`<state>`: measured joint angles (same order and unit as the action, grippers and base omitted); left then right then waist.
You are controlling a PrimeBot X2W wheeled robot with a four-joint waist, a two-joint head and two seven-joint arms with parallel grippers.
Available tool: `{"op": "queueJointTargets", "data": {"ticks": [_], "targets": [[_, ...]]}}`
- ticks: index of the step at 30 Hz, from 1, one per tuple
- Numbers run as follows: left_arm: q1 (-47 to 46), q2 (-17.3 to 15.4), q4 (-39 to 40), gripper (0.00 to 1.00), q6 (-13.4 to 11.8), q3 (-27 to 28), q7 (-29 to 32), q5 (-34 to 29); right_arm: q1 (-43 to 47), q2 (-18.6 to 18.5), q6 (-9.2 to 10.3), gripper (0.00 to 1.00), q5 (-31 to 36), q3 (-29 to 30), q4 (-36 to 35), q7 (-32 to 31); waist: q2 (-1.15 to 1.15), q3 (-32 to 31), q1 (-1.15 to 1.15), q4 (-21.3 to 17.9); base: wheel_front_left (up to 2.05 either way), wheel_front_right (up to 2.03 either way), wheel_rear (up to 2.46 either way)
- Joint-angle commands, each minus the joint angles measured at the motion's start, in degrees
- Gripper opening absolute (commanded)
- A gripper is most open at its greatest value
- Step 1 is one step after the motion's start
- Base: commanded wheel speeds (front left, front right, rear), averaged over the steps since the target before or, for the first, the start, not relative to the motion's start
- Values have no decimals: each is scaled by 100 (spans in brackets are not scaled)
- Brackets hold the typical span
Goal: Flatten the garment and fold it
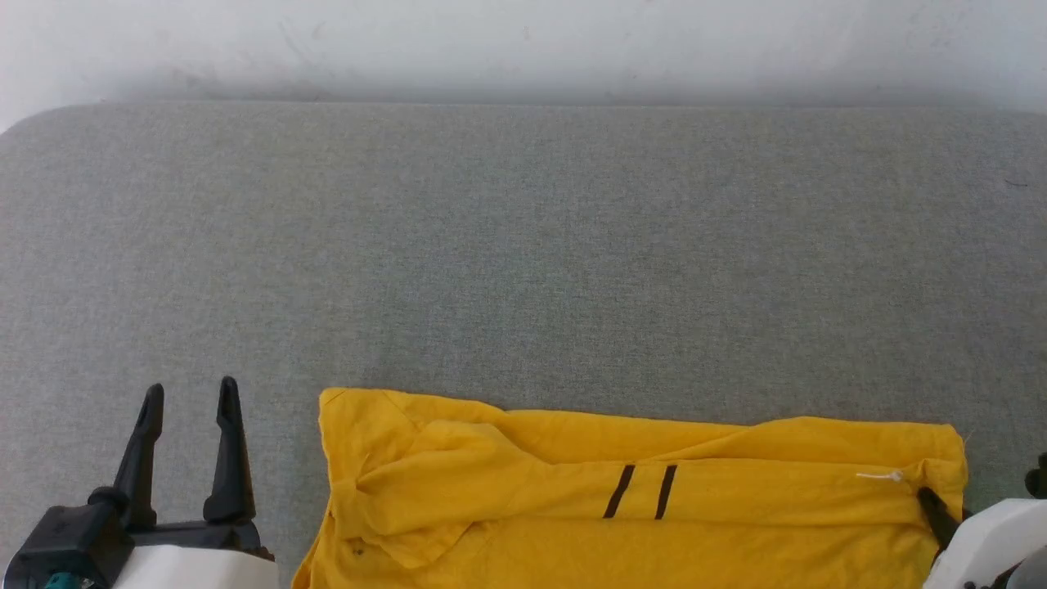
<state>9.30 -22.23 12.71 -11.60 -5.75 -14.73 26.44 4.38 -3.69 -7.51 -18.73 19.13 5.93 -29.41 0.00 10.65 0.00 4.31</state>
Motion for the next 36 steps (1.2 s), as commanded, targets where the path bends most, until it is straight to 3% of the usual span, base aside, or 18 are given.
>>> {"op": "queueJointTargets", "data": {"ticks": [1, 12, 22, 28, 36], "targets": [[-28, 47, -36, 100, 52, 46, -26, -82, 23, 81, 2, 0, -8, -33, 143, -138, 0, -2, 0, 5, 0, 0, 0], [1, 287, -238, 100, 291, 224, -27, -428, -310, 81, 2, 0, 555, 557, -312, -142, 0, -137, 0, -112, 0, 0, 0], [134, 403, -498, 100, 414, 209, -27, -571, -261, 81, 2, 0, 1541, 1795, -601, -201, 0, -350, 0, -80, 0, 0, 0], [218, 445, -543, 100, 441, 213, -27, -578, -42, 81, 2, 0, 1000, 1285, -798, -266, 0, -464, 0, -53, 0, 0, 0], [235, 502, -578, 100, 456, 181, -27, -561, 362, 81, 2, 0, -294, -542, -1451, -351, 0, -600, 0, 26, 0, 0, 0]]}}
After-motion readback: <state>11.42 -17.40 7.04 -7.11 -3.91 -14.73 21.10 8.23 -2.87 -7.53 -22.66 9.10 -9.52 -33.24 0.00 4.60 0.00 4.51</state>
